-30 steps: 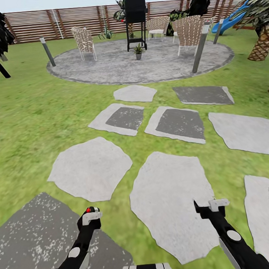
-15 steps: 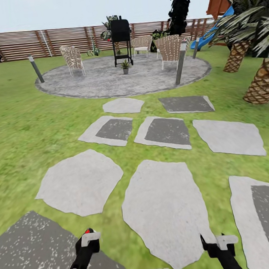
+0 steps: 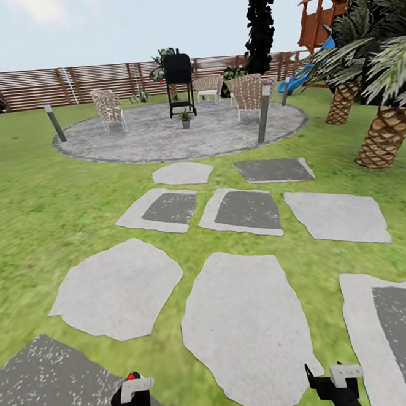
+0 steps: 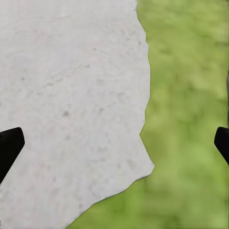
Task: Pick up the pesticide atomizer in the garden and spray insectifuge to fully cover both potted plants in the garden.
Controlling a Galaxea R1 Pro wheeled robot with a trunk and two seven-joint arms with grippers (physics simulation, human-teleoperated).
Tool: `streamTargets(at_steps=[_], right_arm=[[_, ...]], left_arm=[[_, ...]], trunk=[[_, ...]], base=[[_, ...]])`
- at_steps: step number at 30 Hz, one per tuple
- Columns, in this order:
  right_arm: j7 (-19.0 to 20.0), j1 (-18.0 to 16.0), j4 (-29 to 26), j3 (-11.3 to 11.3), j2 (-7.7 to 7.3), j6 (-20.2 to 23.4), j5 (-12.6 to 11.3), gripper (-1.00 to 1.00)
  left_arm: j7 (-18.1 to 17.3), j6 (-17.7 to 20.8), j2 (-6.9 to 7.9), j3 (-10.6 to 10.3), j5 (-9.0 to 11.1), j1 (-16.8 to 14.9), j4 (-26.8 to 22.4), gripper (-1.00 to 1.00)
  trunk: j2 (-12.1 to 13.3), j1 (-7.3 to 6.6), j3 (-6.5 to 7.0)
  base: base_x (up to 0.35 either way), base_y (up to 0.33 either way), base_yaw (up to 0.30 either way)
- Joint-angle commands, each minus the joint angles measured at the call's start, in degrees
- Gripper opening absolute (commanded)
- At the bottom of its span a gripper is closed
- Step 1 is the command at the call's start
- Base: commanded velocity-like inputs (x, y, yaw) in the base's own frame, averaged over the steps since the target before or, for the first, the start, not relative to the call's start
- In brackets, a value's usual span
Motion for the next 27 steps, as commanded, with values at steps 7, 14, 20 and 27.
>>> streamTargets(at_steps=[7,14,20,27], right_arm=[[0.1,0.0,0.0,-0.2,0.05,-0.2,0.1,1.00],[0.2,0.0,0.1,-0.2,0.20,-0.2,0.2,1.00],[0.2,0.0,0.1,-0.1,0.26,-0.1,0.2,1.00],[0.2,0.0,0.1,-0.1,0.30,-0.1,0.2,1.00]], left_arm=[[0.2,-0.2,0.13,0.1,0.1,0.5,0.0,-1.00],[0.2,-0.2,-0.16,0.0,0.1,0.5,0.0,-1.00],[0.2,-0.2,-0.19,0.0,0.1,0.5,0.0,-1.00],[0.1,-0.2,-0.19,0.0,0.1,0.5,0.0,-1.00]], trunk=[[2.8,-1.55,1.22],[5.6,-3.08,2.48],[8.0,-4.40,3.79],[10.8,-5.94,5.66]], base=[[0.000,0.000,0.000],[0.000,0.000,0.000],[0.000,0.000,0.000],[0.000,0.000,0.000]])
